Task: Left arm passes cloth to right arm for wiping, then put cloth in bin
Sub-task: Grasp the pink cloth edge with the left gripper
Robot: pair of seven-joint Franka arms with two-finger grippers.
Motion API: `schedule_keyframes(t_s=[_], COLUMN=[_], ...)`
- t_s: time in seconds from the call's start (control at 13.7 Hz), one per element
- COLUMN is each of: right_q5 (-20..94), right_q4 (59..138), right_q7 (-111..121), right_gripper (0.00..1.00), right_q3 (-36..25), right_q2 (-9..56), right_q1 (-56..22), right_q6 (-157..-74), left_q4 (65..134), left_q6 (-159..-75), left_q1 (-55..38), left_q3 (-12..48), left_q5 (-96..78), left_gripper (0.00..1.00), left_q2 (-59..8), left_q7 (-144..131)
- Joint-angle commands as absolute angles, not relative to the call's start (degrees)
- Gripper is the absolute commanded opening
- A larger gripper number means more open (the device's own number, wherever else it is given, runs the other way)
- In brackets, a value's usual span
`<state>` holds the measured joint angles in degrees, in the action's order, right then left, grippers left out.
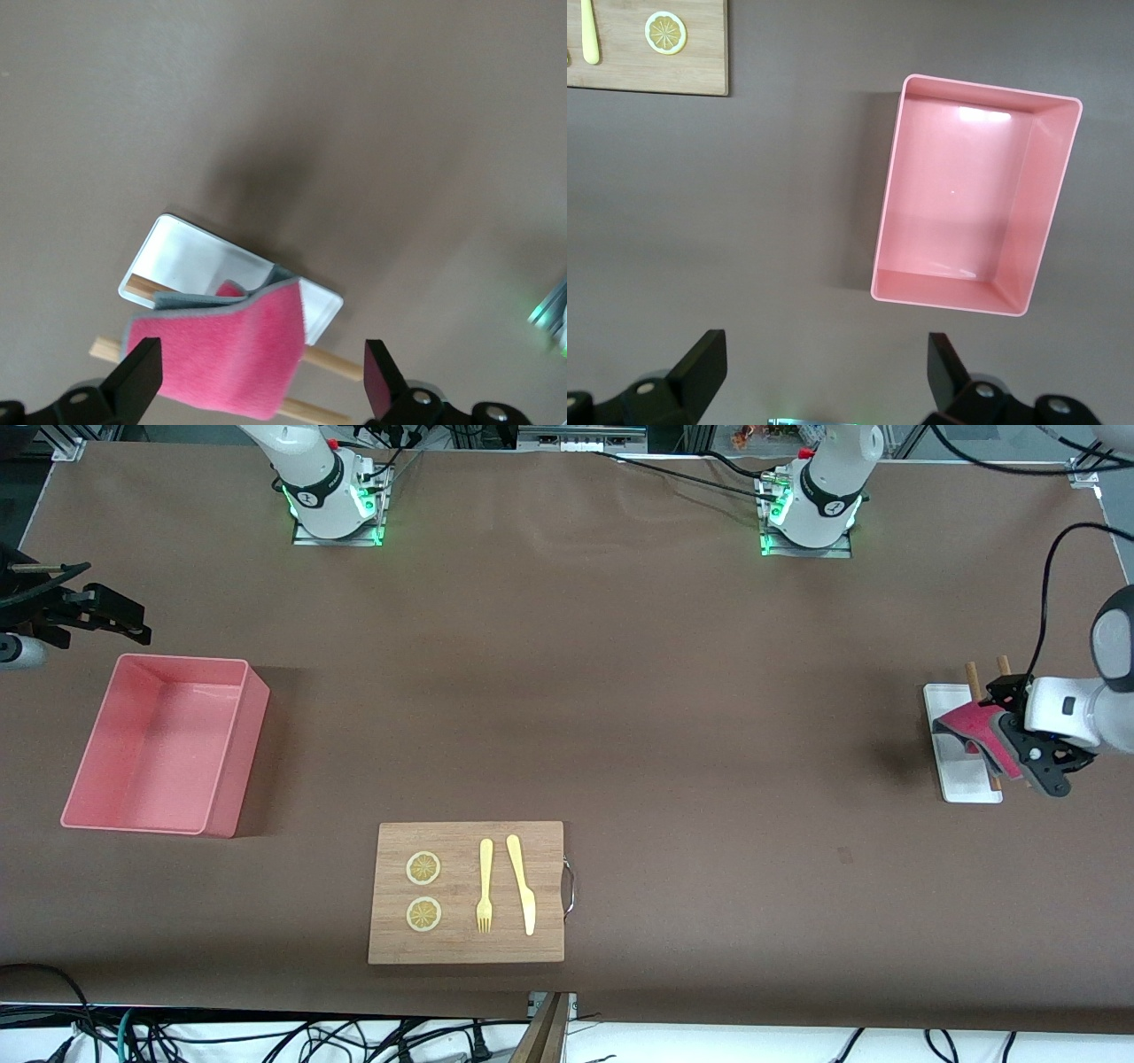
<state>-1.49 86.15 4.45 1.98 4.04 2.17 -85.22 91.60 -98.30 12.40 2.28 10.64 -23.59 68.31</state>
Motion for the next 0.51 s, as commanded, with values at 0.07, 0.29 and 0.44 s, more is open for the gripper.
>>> schedule_keyframes(t_s=[0.07,0.29,0.44], right_q5=[-1.9,-1.9,-1.9], right_q4=[84.7,84.7,84.7], right_q7=[5.4,5.4,5.3], right_gripper=[1.0,1.0,1.0], right_q3=[2.3,2.3,2.3], right_q2=[4.7,4.7,4.7], right_q1=[2.7,2.6,2.7], right_q6=[-84.9,-84.9,-84.9], left_q4=[88.0,88.0,88.4], left_q6=[-103.8,-105.4,-105.4], left_q1=[15.0,15.6,16.9], left_q3=[2.5,2.5,2.5], left_q5=[13.4,16.1,16.0], left_gripper=[1.0,1.0,1.0], left_q2=[-29.6,-31.4,-31.9], left_q7=[79.1,81.8,81.8])
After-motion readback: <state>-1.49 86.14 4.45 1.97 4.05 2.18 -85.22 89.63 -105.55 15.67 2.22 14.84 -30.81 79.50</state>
